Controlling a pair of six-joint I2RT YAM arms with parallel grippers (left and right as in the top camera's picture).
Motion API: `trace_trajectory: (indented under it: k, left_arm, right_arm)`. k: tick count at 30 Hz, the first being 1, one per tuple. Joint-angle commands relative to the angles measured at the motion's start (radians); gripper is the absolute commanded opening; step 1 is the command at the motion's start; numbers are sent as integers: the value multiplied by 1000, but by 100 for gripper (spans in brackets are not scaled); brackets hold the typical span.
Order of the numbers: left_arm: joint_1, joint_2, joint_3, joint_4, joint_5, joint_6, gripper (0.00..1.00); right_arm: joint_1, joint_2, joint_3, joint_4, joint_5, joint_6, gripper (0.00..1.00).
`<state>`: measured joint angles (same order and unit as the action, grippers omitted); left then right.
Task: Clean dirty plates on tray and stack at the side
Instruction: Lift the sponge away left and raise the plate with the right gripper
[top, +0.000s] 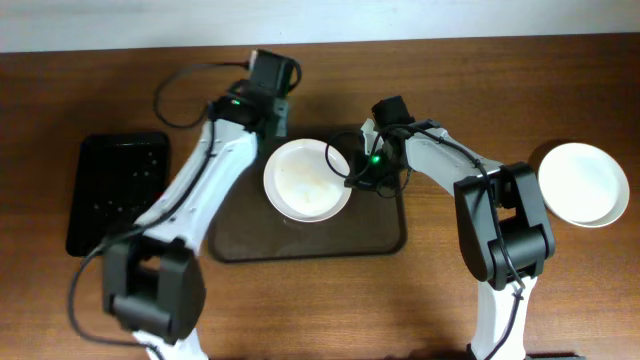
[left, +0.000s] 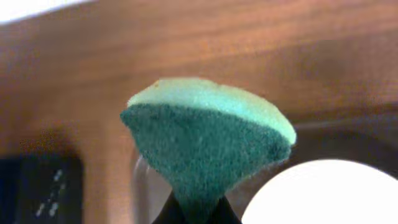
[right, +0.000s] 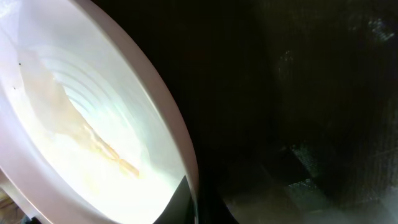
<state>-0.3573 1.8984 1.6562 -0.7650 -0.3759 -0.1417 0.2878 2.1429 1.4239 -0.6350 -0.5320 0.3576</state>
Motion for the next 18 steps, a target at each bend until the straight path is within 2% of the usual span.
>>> trace_trajectory:
  k: [1, 3, 7, 9, 13, 16, 18]
  left_arm:
    - [106, -56, 4, -188, 127, -135, 1]
    - [187, -55, 3, -267, 268, -134, 0]
    - [244, -55, 3, -284, 285, -134, 0]
    - [255, -55, 3, -281, 283, -134, 0]
    - [331, -55, 3, -276, 283, -134, 1]
    - [388, -55, 2, -277, 283, -134, 1]
    - [407, -55, -5, -277, 282, -114, 1]
  right_arm:
    - [0, -20, -22, -46, 92, -44, 4]
    - [0, -98, 23, -174, 222, -47, 4]
    - [7, -261, 89, -385, 535, -50, 4]
    - [29, -315, 103, -437, 659, -35, 4]
    - [264, -387, 114, -515, 1132, 45, 4]
    - [480, -386, 114, -511, 1498, 79, 4]
    - [558, -386, 114, -488, 1658, 80, 4]
